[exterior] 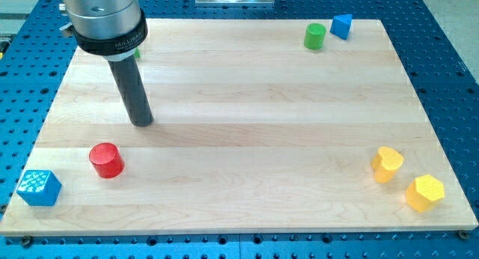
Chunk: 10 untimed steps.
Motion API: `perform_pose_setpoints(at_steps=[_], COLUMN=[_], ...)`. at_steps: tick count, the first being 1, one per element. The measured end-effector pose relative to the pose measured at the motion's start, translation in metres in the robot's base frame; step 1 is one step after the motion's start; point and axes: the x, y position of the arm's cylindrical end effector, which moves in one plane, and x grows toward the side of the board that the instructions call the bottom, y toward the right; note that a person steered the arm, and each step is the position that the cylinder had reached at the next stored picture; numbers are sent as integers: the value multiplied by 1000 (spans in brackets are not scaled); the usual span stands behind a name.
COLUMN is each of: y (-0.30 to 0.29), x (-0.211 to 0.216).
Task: Move the green circle into the blue triangle
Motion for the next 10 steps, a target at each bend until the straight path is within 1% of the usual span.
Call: perform_pose_setpoints(at_steps=[4, 5, 6, 7, 8, 9, 10], y=[-1, 19, 71, 129, 211, 318, 403], x=[1, -3, -12, -31, -57, -90, -152])
